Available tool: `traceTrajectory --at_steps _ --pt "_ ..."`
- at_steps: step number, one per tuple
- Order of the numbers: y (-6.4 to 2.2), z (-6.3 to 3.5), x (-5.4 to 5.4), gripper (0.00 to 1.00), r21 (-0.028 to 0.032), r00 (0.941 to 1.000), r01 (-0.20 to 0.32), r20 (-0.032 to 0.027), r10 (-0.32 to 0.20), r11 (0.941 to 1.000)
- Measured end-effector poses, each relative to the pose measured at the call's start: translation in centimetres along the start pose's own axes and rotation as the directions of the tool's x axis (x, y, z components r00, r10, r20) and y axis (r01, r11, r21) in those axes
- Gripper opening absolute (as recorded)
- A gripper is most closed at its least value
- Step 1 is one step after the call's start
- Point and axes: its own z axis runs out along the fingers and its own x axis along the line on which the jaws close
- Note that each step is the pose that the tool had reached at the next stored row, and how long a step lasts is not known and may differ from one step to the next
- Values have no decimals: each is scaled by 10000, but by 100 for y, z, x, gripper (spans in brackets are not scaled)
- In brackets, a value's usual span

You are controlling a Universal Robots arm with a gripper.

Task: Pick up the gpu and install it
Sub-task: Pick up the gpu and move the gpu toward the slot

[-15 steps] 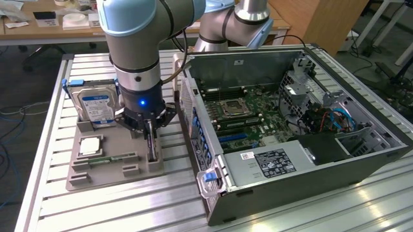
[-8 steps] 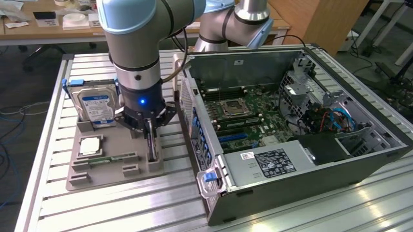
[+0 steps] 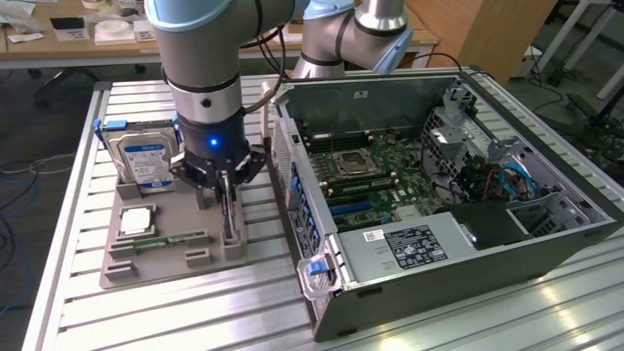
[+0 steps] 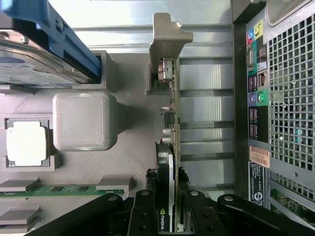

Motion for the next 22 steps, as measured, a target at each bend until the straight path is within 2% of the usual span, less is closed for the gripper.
traceTrajectory --at_steps 14,22 --pt "16 -326 -11 26 1 10000 0 -1 0 10000" --pt "22 -458 -16 26 0 10000 0 0 0 10000"
